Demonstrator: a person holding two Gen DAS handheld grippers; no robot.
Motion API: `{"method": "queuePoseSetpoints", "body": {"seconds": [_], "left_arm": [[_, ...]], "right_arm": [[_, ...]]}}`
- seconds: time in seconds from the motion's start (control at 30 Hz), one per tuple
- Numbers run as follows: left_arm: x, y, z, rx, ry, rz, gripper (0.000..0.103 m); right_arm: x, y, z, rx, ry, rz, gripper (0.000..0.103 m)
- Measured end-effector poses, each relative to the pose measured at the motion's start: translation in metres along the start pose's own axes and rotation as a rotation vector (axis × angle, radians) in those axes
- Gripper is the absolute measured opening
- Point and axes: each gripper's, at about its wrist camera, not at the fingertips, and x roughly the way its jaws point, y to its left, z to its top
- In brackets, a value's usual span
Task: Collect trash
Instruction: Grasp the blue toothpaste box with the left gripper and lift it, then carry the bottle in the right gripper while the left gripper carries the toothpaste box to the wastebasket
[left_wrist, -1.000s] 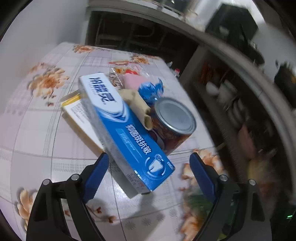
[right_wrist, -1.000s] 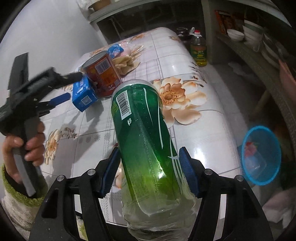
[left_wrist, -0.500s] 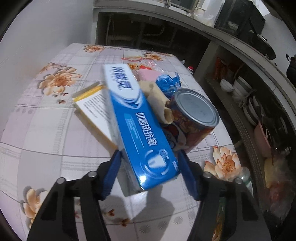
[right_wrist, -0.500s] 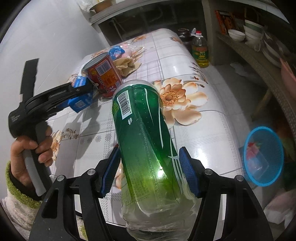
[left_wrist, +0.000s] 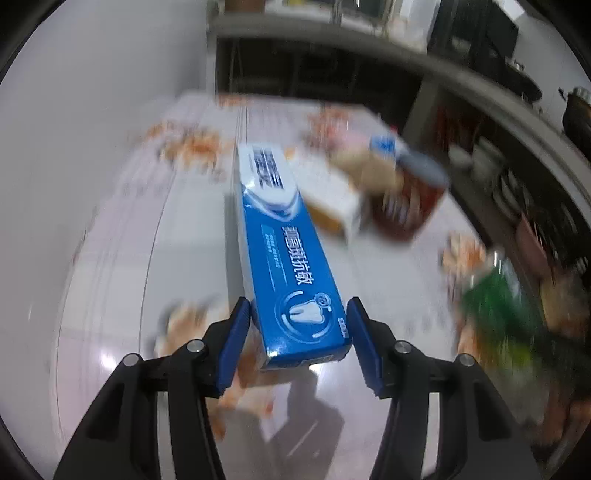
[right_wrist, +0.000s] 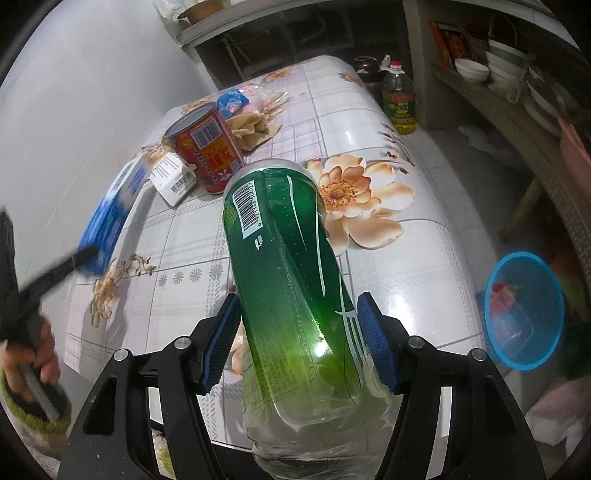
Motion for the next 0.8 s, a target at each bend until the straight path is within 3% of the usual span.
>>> {"method": "queuePoseSetpoints", "body": {"seconds": [0.07, 0.17, 0.27, 0.4, 0.63, 0.73, 0.8], "left_arm": [[0.003, 0.011, -0.015, -0.012, 0.086, -0.020, 0.053], [0.003, 0.023, -0.028, -0.053, 0.140, -0.063, 0.056], [-0.001, 0.026, -0.025, -0.068, 0.118, -0.080, 0.067], [0.001, 0.021, -0.006, -0.075, 0.066, -0.085, 0.072], [0.039, 0.020, 0.023, -0.025, 0.063, 0.051, 0.072], [0.050, 0.024, 0.027, -0.016, 0.072, 0.071, 0.063], [0.052, 0.026, 0.027, -0.020, 0.072, 0.065, 0.052]], "right_arm": [[0.000, 0.001, 0.000, 0.002, 0.003, -0.006, 0.061], [0.001, 0.001, 0.001, 0.014, 0.011, -0.006, 0.061], [0.003, -0.001, 0.004, 0.047, 0.026, 0.008, 0.061], [0.008, -0.001, 0.010, 0.071, 0.063, 0.031, 0.062], [0.010, 0.009, 0.010, -0.031, 0.130, 0.014, 0.070], [0.012, 0.014, 0.009, -0.079, 0.156, 0.007, 0.070], [0.014, 0.016, 0.009, -0.107, 0.163, 0.003, 0.069]]}}
